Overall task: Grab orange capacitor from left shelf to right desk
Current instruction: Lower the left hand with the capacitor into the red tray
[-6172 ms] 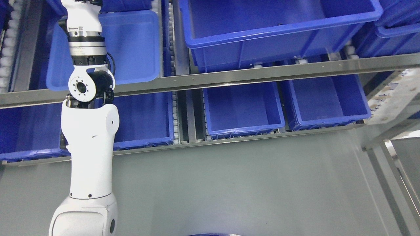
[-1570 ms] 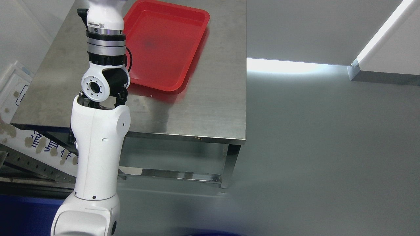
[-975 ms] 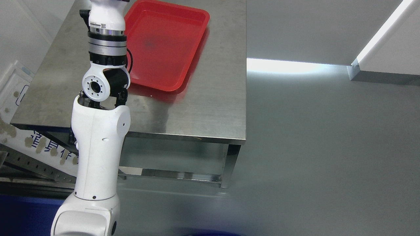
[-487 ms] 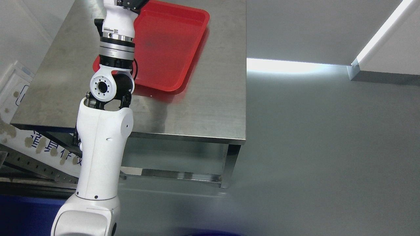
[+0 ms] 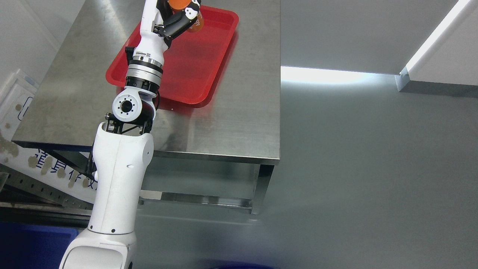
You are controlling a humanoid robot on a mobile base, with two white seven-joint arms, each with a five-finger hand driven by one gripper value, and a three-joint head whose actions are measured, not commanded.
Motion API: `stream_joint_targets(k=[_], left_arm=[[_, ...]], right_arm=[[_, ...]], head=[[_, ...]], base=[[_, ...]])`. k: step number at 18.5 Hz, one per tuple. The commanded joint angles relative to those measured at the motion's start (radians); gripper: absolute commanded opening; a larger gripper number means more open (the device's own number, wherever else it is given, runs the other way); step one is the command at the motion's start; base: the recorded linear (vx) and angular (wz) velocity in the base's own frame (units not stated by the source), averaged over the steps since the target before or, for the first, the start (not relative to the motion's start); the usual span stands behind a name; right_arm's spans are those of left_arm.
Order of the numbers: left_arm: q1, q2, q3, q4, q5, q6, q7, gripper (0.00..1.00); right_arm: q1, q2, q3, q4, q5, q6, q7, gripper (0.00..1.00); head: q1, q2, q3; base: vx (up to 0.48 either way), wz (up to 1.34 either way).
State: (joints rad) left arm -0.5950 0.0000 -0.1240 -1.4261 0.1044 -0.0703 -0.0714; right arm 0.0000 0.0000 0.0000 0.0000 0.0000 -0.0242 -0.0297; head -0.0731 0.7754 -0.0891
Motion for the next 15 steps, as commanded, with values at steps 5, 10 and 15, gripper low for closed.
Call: stream_joint_targets(k=[5, 10, 15], left_arm=[[-0.068, 0.017, 0.0, 0.223, -0.064, 0.004, 0.001, 0.03], [-0.025, 0.017, 0.069, 0.228, -0.12, 0.007, 0.002, 0.03], [-0.002, 0.017, 0.098, 0.253, -0.124, 0.006, 0.002, 0.03]], right_arm=[[0.02, -0.017, -0.012, -0.017, 0.005, 0.0, 0.001, 1.0], [0.02, -0.017, -0.012, -0.017, 0.005, 0.0, 0.001, 1.0], [0.02, -0.017, -0.012, -0.017, 0.003, 0.0, 0.001, 1.0]], head=[[0.0, 0.0, 0.0], [0.0, 0.0, 0.0], [0.0, 0.0, 0.0]], base=[[0.0, 0.0], [0.0, 0.0], [0.0, 0.0]])
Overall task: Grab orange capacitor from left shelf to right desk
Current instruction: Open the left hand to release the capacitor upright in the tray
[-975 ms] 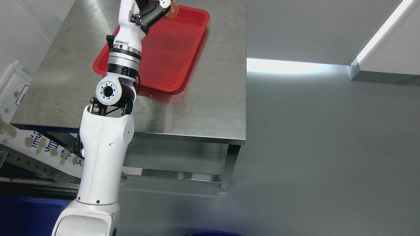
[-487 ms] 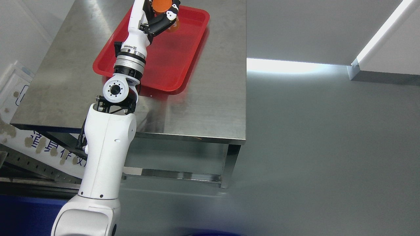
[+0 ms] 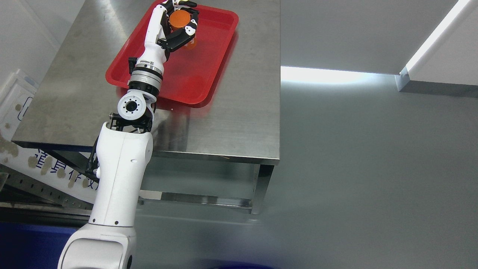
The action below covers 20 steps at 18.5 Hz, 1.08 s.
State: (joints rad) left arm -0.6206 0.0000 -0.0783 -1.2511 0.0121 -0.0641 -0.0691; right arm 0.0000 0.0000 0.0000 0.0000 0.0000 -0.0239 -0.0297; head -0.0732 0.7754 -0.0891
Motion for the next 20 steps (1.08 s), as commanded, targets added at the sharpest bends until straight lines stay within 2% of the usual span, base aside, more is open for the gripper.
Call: stream_joint_targets(k=[1, 4, 6, 8, 10, 11, 14, 17, 20], left_arm=[[0.033, 0.017, 0.052, 0.078, -0.034, 0.0, 0.0, 0.04], [0.05, 0.017, 0.051, 0.078, -0.035, 0.0, 0.002, 0.04], [0.048, 0.017, 0.051, 0.078, -0.035, -0.002, 0.002, 0.09], [0.035, 0.017, 0.037, 0.078, -0.034, 0.007, -0.005, 0.42], [0.021, 0.017, 0.023, 0.078, -0.032, 0.065, -0.005, 0.68], [0.016, 0.017, 0.017, 0.078, -0.031, 0.081, -0.006, 0.75], [0.001, 0.017, 0.015, 0.075, -0.029, 0.079, -0.005, 0.82], [-0.054, 0.017, 0.018, 0.038, -0.018, 0.078, -0.006, 0.96], [-0.111, 0.017, 0.019, -0.046, 0.086, 0.078, -0.006, 0.99]], right_arm=[[0.02, -0.017, -0.012, -0.017, 0.005, -0.001, 0.001, 1.0], [0.02, -0.017, -0.012, -0.017, 0.005, -0.001, 0.001, 1.0], [0.02, -0.017, -0.012, -0.017, 0.005, -0.001, 0.001, 1.0], [0.02, -0.017, -0.012, -0.017, 0.005, -0.001, 0.001, 1.0], [0.02, -0.017, -0.012, -0.017, 0.005, 0.001, 0.001, 1.0], [0.02, -0.017, -0.012, -0.017, 0.005, -0.001, 0.001, 1.0], [0.02, -0.017, -0.012, -0.017, 0.005, -0.001, 0.001, 1.0], [0.02, -0.017, -0.012, -0.017, 0.005, 0.001, 0.001, 1.0], [0.02, -0.017, -0.012, -0.017, 0.005, -0.001, 0.001, 1.0]], head=[[0.0, 0.0, 0.0], [0.0, 0.0, 0.0], [0.0, 0.0, 0.0], [0.0, 0.0, 0.0], [0.0, 0.0, 0.0], [0.0, 0.0, 0.0], [0.0, 0.0, 0.0], [0.0, 0.0, 0.0], [0.0, 0.0, 0.0]], base=[[0.0, 0.0], [0.0, 0.0], [0.0, 0.0], [0.0, 0.0], [0.0, 0.0], [0.0, 0.0], [0.0, 0.0], [0.0, 0.0], [0.0, 0.0]])
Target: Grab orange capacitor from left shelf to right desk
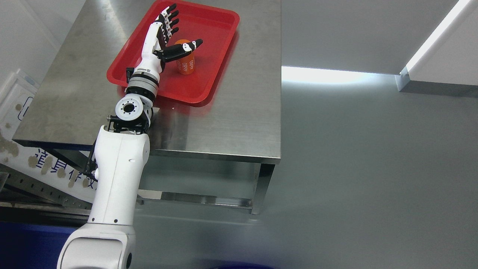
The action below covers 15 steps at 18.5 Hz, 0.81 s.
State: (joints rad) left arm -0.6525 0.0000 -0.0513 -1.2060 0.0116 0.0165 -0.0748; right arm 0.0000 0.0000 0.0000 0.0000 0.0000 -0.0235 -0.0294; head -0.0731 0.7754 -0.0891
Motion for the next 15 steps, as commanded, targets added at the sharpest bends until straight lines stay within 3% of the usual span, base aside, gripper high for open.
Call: stream_joint_targets(k=[1, 3, 6, 11, 15], left_arm=[[-0.105, 0.017, -0.004, -0.119, 0.122, -0.003, 0.0, 1.0], [-0.148, 0.017, 0.025, -0.13, 0.125, -0.018, 0.001, 1.0], [-0.18, 0.017, 0.131, -0.089, 0.127, -0.145, 0.001, 1.0], [-0.164, 0.017, 0.283, 0.097, 0.127, -0.144, 0.009, 1.0], [-0.122, 0.017, 0.288, 0.141, 0.128, -0.061, -0.002, 1.0]], right_arm=[[0.02, -0.017, -0.012, -0.017, 0.005, -0.001, 0.0, 1.0], [0.02, -0.017, -0.012, -0.017, 0.005, -0.001, 0.0, 1.0], [0.02, -0.017, -0.012, -0.017, 0.005, -0.001, 0.0, 1.0], [0.02, -0.017, -0.012, -0.017, 0.005, -0.001, 0.0, 1.0], [0.02, -0.017, -0.012, -0.017, 0.005, -0.001, 0.0, 1.0]], head=[[0.0, 0.0, 0.0], [0.0, 0.0, 0.0], [0.0, 0.0, 0.0], [0.0, 0.0, 0.0], [0.0, 0.0, 0.0]], base=[[0.0, 0.0], [0.0, 0.0], [0.0, 0.0], [0.0, 0.0], [0.0, 0.0]])
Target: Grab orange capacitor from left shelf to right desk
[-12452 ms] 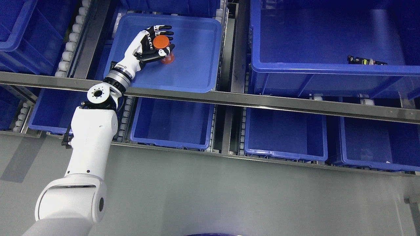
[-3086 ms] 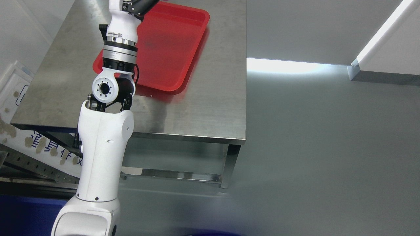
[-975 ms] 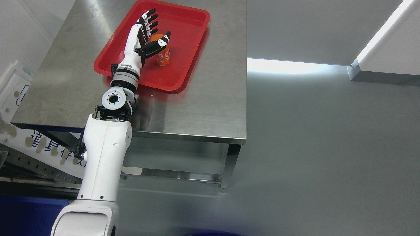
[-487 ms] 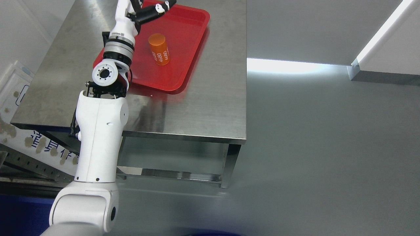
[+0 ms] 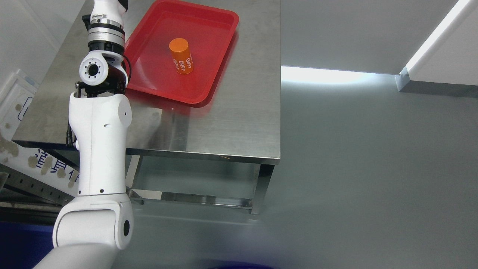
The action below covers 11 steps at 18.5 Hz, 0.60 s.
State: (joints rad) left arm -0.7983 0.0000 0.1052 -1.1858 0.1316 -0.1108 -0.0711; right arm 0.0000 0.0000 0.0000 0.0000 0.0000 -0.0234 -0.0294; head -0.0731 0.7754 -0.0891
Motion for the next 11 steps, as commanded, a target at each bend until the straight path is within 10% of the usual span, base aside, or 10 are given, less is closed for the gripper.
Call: stream_joint_targets(k=[1, 11], left_arm=[[0.033, 0.017, 0.131, 0.142, 0.008, 0.08, -0.006, 1.0], [0.136, 0.017, 0.116, 0.143, 0.006, 0.082, -0.024, 1.0]], right_arm=[[0.02, -0.017, -0.012, -0.017, 0.005, -0.001, 0.0, 1.0], [0.02, -0.017, -0.012, -0.017, 0.005, -0.001, 0.0, 1.0]], head=[[0.0, 0.0, 0.0], [0.0, 0.0, 0.0]], base=[[0.0, 0.0], [0.0, 0.0]])
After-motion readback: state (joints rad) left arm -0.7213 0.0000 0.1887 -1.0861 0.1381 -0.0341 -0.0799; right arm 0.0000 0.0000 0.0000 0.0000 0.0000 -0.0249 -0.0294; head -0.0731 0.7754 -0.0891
